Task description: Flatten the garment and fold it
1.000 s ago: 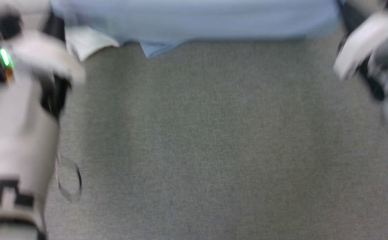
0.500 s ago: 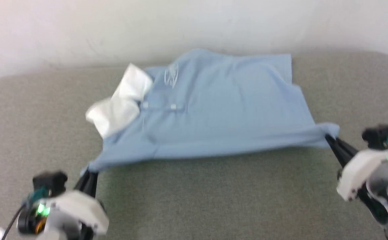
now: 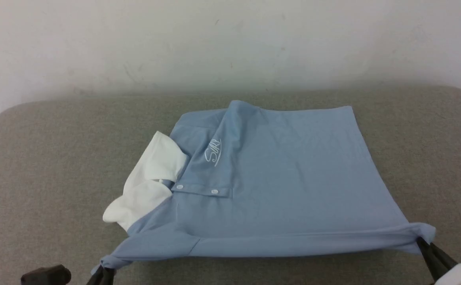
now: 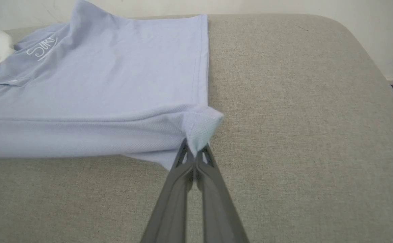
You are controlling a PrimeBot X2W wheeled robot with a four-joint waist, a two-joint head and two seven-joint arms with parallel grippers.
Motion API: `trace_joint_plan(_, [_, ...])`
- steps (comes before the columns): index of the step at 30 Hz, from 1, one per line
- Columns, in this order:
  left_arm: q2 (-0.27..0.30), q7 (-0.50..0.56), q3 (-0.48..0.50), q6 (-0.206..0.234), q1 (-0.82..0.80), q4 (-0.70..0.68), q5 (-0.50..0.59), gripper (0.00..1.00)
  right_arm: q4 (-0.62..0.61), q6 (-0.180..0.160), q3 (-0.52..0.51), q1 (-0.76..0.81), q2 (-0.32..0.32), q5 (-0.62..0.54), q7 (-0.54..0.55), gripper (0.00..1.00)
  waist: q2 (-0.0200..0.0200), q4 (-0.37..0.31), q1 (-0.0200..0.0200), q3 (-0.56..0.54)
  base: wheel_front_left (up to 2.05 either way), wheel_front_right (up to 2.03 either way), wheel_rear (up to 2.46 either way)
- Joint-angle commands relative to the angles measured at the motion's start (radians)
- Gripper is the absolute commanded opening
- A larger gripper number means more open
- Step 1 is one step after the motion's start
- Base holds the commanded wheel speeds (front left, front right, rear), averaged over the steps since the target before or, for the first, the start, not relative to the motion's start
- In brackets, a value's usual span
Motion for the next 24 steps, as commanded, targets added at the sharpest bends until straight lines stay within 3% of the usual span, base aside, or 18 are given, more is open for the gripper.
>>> trace_joint_plan(1, [0.02, 0.013, 0.02, 0.022, 0.013, -0.044, -0.002, 0.0, -0.058, -0.002, -0.052, 0.044, 0.032, -0.02, 0.032, 0.0, 0.0, 0.005, 0.0002, 0.012, 0.0, 0.0, 0.0])
trace_joint_plan(6, [0.039, 0.02, 0.033, 0.005, -0.051, -0.063, 0.004, 0.0, -0.094, -0.002, -0.095, 0.028, 0.069, -0.033, 0.06, 0.0, 0.0, -0.001, 0.0002, 0.037, 0.0, 0.0, 0.0])
trace_joint_plan(9, [0.035, 0.026, 0.024, -0.04, -0.15, -0.006, -0.01, 0.0, -0.048, -0.002, -0.077, -0.055, 0.061, -0.034, 0.08, 0.0, 0.0, -0.014, 0.0002, 0.057, 0.0, 0.0, 0.0])
trace_joint_plan(16, [-0.048, 0.024, -0.026, -0.171, -0.427, 0.289, -0.069, 0.0, 0.169, -0.002, 0.026, -0.274, 0.007, -0.018, 0.11, 0.0, 0.0, -0.029, 0.0002, 0.096, 0.0, 0.0, 0.0])
trace_joint_plan(24, [-0.136, -0.015, -0.061, -0.274, -0.635, 0.635, -0.091, 0.0, 0.418, -0.002, 0.122, -0.486, -0.021, -0.017, 0.046, 0.0, 0.0, -0.046, 0.0002, 0.146, 0.0, 0.0, 0.0])
